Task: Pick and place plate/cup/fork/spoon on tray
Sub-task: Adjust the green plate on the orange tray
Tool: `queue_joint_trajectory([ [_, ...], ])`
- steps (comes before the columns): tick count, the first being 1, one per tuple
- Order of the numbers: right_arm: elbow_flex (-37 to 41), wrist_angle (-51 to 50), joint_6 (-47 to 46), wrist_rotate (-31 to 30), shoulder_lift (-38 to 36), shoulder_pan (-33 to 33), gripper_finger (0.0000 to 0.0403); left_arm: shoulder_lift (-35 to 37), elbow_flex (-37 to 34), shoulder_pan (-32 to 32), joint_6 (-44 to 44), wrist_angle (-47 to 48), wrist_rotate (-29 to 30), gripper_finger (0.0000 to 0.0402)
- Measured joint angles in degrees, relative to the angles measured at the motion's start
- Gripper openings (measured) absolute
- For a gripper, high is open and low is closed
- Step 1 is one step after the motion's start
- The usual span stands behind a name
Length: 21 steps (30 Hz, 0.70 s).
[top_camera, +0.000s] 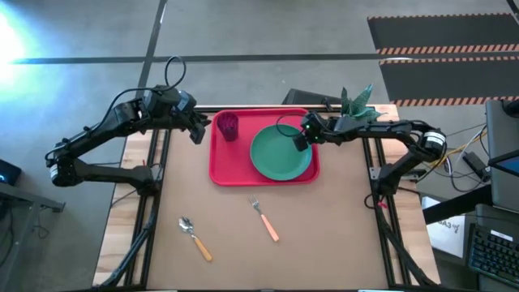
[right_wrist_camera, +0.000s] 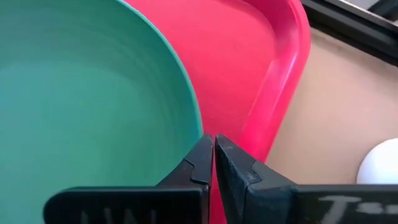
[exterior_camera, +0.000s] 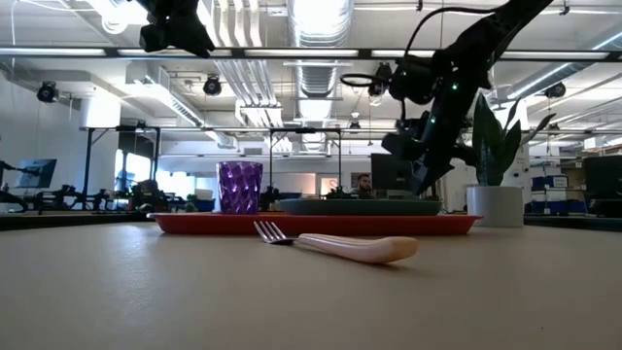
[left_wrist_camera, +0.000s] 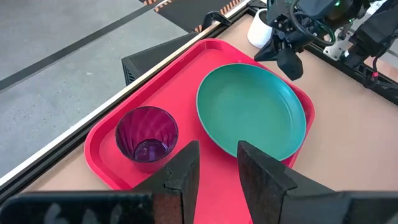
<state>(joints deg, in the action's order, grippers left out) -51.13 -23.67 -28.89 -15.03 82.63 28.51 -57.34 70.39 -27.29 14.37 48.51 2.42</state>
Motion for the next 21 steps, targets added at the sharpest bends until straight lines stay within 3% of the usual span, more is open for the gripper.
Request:
queue_joint_trajectory([
  [21,5.93,1.81,-3.69,-0.02,0.0,-1.39,0.0008,0.0,0.0,0.0,0.17,-0.02,0.0,0.009],
])
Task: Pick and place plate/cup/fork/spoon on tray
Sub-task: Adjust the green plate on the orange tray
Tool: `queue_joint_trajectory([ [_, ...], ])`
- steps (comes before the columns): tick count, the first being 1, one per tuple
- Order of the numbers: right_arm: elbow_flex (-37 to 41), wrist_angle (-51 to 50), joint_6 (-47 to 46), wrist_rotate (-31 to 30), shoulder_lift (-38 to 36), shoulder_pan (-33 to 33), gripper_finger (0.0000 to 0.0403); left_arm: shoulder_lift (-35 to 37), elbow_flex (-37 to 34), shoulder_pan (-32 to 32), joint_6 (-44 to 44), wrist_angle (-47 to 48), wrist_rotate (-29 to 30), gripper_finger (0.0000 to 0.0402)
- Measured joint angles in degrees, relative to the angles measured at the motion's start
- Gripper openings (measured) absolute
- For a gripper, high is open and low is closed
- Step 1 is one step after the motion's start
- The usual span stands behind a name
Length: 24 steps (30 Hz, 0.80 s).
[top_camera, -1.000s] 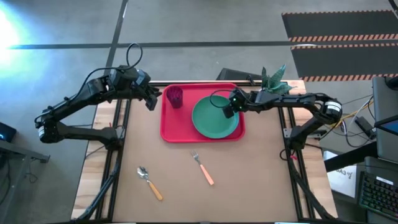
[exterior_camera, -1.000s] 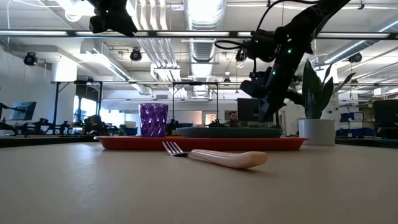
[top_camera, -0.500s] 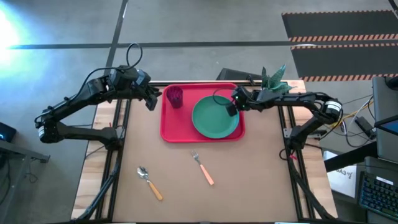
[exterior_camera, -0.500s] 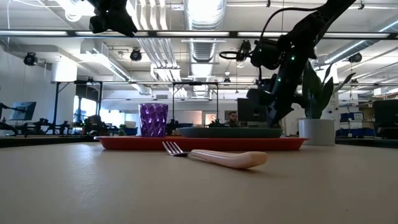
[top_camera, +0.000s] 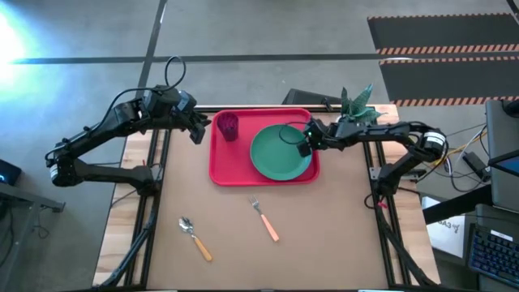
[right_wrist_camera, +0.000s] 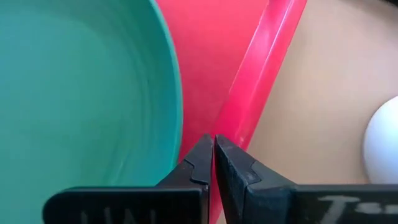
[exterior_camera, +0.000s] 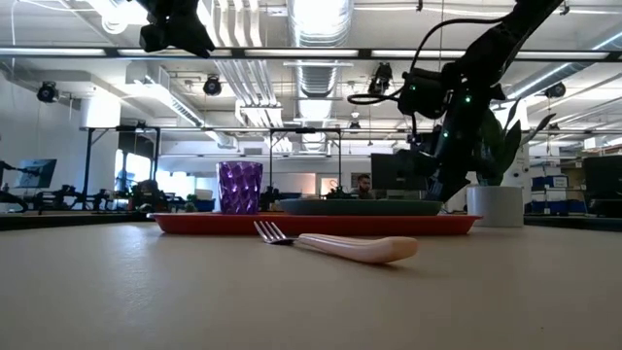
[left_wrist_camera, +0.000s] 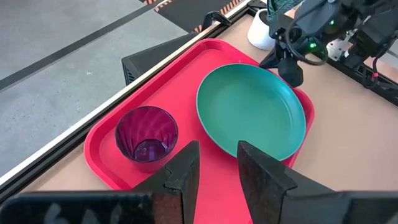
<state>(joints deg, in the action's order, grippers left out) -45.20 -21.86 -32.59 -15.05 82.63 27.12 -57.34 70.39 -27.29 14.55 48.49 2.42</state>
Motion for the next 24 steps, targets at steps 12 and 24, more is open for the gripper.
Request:
queue_joint_trajectory([
  [12,1.41,7.82,-5.41,0.07,0.0,-4.47,0.0008,0.0,0.0,0.0,0.09,0.0,0.0,0.009],
  [24,0.07,8.65,-6.54,-4.25,0.0,-7.61,0.0008,0.11,0.0,0.0,0.07,0.0,0.02,0.009],
])
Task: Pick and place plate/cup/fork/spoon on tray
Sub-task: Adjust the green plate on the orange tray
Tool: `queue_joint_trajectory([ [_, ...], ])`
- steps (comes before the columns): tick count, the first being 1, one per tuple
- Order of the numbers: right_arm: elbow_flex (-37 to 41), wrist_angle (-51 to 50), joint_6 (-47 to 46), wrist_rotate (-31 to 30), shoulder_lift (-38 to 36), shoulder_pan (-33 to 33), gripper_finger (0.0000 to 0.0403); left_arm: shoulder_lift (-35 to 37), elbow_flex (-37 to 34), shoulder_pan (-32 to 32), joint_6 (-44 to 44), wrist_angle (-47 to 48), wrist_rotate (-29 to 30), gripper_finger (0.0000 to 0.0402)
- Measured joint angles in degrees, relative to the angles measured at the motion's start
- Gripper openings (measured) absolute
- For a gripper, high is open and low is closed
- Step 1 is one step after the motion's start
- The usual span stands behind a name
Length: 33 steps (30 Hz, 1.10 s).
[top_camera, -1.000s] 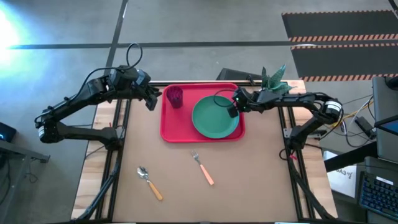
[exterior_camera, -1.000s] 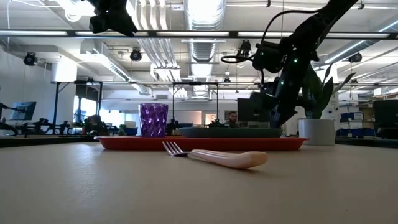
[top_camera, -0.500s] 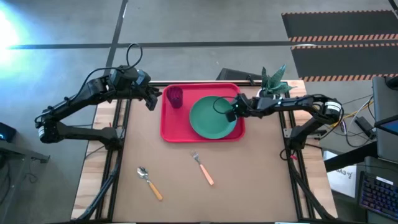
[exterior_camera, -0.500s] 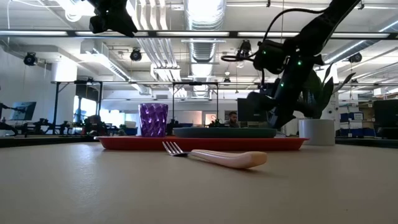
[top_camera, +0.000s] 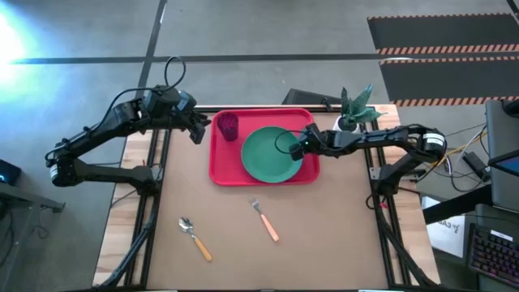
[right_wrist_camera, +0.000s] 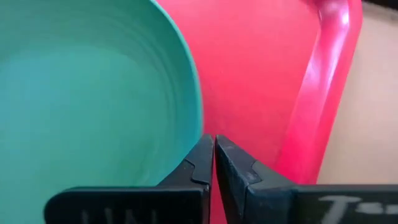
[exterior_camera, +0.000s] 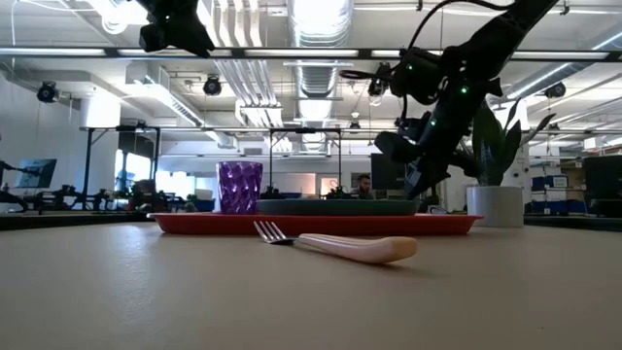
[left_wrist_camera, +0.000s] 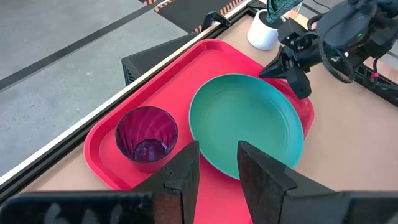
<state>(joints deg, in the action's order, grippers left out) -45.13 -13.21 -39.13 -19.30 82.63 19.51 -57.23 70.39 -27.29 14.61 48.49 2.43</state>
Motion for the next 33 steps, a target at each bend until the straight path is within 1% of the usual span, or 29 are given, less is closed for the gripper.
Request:
queue_joint_trajectory([
  [6,-1.06,-0.63,3.16,-0.22,-0.02,0.93,0.0008,0.0,0.0,0.0,0.0,0.01,0.0,0.009],
  [10,-0.75,-3.67,3.13,-0.23,-0.02,1.53,0.0008,0.0,0.0,0.0,-0.2,0.02,-0.01,0.009],
  [17,-0.41,-3.55,1.63,-0.41,1.51,1.09,0.0008,0.02,0.0,0.0,-0.38,0.02,0.0,0.009],
  [21,-0.37,-1.56,1.36,-0.35,4.23,-0.32,0.0008,0.02,0.0,0.0,-0.45,0.02,0.0,0.009],
  [25,-0.34,1.2,-0.82,0.23,7.16,-1.51,0.0008,0.02,0.0,0.0,-0.45,0.02,-0.01,0.009],
  [28,-0.42,5.12,-1.94,2.56,8.75,-2.1,0.0008,0.02,0.0,0.0,-0.46,0.02,0.0,0.009],
  [33,-3.23,6.4,-1.54,3.04,10.86,-2.79,0.0008,0.0,0.0,0.0,-0.48,0.04,-0.02,0.009],
])
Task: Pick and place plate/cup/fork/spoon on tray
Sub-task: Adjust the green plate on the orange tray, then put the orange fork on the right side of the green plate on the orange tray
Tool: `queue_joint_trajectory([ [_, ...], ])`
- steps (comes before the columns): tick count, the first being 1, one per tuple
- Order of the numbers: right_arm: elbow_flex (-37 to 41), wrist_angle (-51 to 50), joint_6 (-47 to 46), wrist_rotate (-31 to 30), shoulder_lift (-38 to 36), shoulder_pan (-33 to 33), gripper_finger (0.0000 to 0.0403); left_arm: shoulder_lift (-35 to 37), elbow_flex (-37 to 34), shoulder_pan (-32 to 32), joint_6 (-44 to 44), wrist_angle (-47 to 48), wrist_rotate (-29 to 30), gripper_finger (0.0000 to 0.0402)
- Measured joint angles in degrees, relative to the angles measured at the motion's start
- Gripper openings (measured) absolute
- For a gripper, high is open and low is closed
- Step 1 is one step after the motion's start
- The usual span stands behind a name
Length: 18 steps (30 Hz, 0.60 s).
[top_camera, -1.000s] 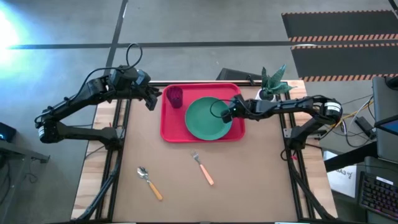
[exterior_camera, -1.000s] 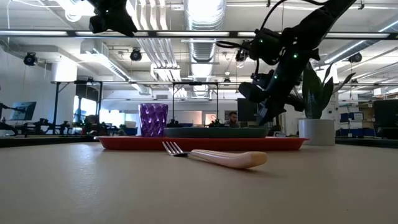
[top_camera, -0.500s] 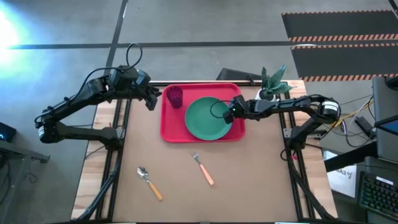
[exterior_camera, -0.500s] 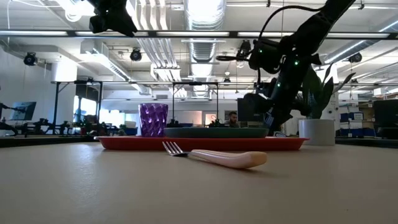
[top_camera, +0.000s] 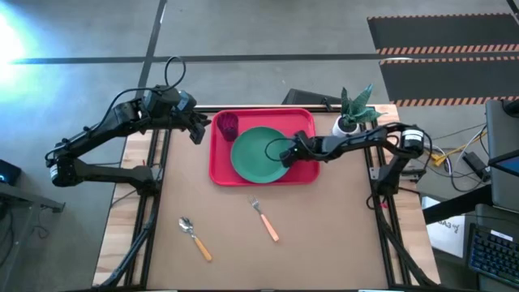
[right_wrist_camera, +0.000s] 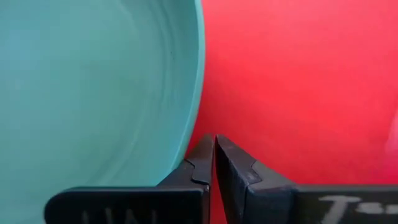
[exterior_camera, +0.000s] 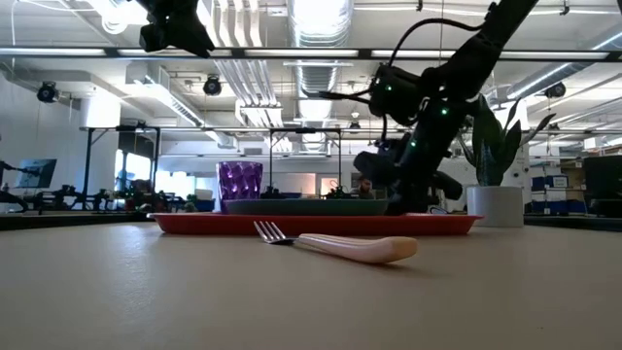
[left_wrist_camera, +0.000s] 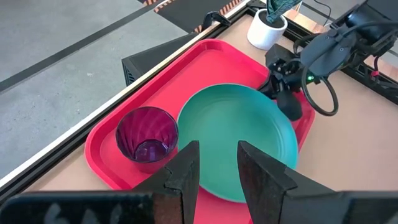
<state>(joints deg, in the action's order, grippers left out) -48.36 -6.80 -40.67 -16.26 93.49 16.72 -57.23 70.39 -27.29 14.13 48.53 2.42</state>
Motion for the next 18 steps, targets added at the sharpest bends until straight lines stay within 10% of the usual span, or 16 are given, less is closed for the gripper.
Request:
queue_joint_trajectory([
  [18,-12.59,-22.12,9.12,-1.82,-2.74,0.01,0.0008,0.0,0.0,0.0,0.0,0.11,0.0,0.009],
])
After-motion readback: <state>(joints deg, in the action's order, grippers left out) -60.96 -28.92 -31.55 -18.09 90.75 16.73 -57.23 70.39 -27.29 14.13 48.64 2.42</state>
